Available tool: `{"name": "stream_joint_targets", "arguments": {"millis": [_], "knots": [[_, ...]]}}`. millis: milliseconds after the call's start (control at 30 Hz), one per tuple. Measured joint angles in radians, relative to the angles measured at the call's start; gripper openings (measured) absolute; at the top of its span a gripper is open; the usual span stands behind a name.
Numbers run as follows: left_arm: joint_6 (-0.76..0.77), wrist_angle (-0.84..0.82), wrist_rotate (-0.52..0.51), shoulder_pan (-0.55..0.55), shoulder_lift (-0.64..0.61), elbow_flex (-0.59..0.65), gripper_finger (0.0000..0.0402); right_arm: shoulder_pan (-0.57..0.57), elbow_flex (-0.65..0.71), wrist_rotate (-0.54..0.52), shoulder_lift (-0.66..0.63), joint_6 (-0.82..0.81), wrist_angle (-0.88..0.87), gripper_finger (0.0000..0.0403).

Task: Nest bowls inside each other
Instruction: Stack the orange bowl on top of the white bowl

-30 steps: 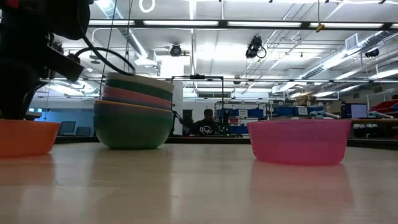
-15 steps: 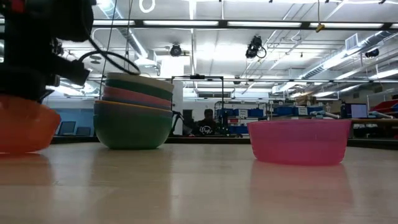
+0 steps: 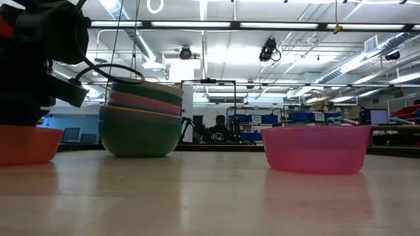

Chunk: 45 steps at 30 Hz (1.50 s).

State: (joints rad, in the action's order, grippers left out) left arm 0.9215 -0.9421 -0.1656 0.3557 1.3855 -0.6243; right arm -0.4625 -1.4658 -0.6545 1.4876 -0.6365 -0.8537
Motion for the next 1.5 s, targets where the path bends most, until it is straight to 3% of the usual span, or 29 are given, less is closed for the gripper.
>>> {"name": "stream_joint_targets", "arguments": {"millis": [100,167,400,733,867,1033,1133,1300,1500], "knots": [[-0.012,0.002,-0.002,0.000,-0.001,-0.020,0.0025,0.000,0.000,0.000,0.000,0.001,-0.001,0.0043],[-0.025,0.007,-0.010,0.000,-0.001,-0.035,0.0013,0.000,0.000,0.000,0.000,0.001,-0.001,0.0041],[-0.088,-0.072,-0.085,0.000,0.003,-0.180,0.0004,0.000,0.000,0.000,0.000,0.001,-0.001,0.0040],[-0.166,-0.381,-0.241,0.027,0.002,-0.562,0.0002,0.000,0.000,-0.001,0.000,0.002,-0.001,0.0038],[-0.241,-0.415,-0.349,0.022,0.001,-0.706,0.0002,0.000,0.000,-0.004,0.000,0.002,-0.001,0.0039],[-0.373,-0.414,-0.510,-0.060,0.001,-0.806,0.0002,0.002,0.000,-0.005,0.000,0.003,-0.002,0.0036],[-0.441,-0.408,-0.548,-0.144,0.001,-0.823,0.0002,0.002,0.000,-0.005,0.000,0.003,-0.001,0.0036],[-0.589,-0.344,-0.521,-0.296,0.003,-0.815,0.0002,0.002,0.000,-0.005,0.000,0.003,-0.001,0.0035],[-0.740,-0.220,-0.354,-0.444,0.005,-0.735,0.0003,0.002,0.000,-0.005,0.000,0.002,-0.001,0.0036]]}}
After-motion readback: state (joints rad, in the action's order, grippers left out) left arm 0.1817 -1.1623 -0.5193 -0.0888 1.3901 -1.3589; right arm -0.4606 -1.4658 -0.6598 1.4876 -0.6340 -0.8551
